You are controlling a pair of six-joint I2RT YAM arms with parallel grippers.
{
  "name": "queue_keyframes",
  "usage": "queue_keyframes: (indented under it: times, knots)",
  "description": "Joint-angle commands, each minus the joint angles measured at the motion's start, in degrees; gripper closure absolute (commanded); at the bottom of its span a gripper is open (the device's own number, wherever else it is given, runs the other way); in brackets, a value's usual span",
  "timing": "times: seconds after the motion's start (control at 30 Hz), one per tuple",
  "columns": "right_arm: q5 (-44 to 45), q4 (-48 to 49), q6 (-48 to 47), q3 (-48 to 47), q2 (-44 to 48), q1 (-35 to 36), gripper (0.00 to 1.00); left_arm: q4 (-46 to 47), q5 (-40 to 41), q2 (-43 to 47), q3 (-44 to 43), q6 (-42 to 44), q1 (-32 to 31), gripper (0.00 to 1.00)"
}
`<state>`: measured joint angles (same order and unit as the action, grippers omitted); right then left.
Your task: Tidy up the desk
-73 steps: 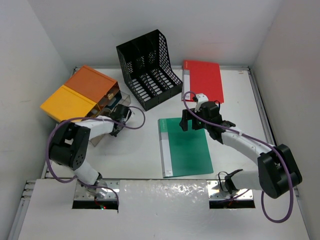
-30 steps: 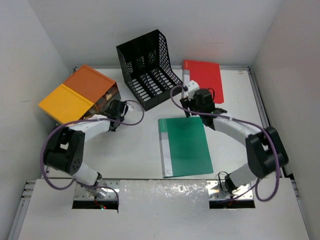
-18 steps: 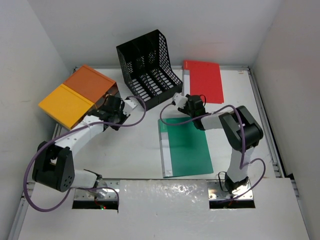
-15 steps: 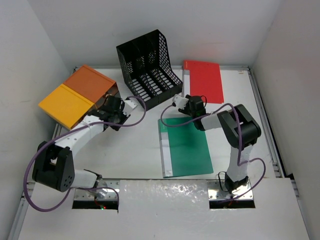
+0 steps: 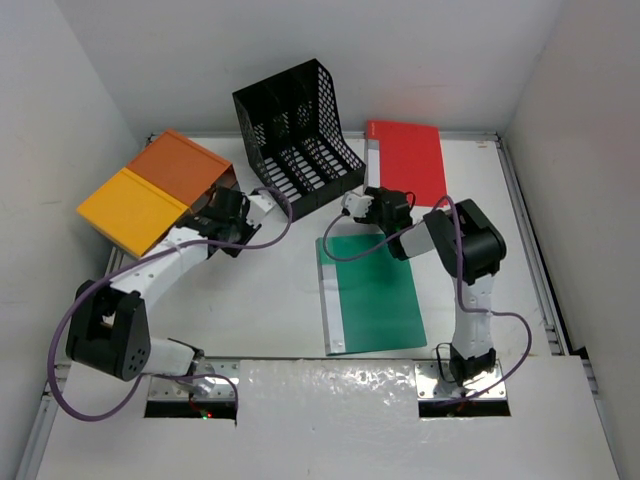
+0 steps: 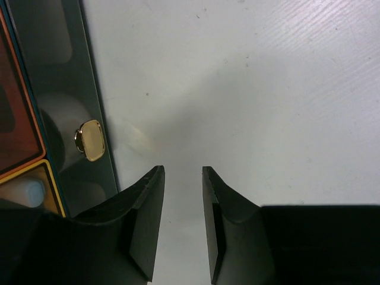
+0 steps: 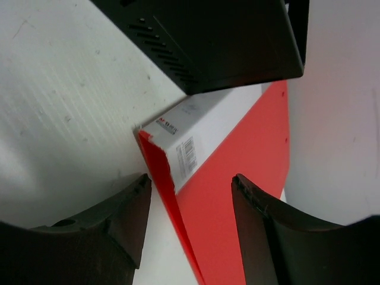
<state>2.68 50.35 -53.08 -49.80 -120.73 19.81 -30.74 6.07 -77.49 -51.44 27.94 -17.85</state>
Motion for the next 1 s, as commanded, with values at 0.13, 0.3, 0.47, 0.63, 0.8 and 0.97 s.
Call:
queue_keyframes:
  times: [0.13, 0.3, 0.47, 0.63, 0.8, 0.97]
  knots:
    - [-1.4, 9.4, -8.1, -1.4, -7.8, -0.4, 0.43, 1.3, 1.0, -1.7, -3.1, -1.5, 0.2, 0.7]
    - [3.2, 13.3, -11.8, -4.0, -12.6, -0.6, 0.44, 0.8, 1.7, -2.1, -3.9, -1.7, 0.2, 0.7]
    - [3.5, 11.9, -7.8, -7.8, -15.5, -1.9, 0.43, 0.2, 2.9, -2.7, -4.3, -1.7, 0.2, 0.7]
    - [-0.6, 3.8, -7.0, -9.3, -14.1, -3.2, 0.59, 0.0, 2.9, -2.7, -4.4, -1.8, 0.2, 0.7]
    - [-2.5, 1.1, -3.0, -12.3, -13.5, -4.8, 0.71, -0.9, 3.0, -3.3, -5.8, -1.8, 0.2, 0.7]
    - [-3.7, 7.7, 1.6, -10.4, -12.3, -6.2, 1.0, -1.8, 2.4, -3.7, -7.5, -1.4, 0.2, 0.7]
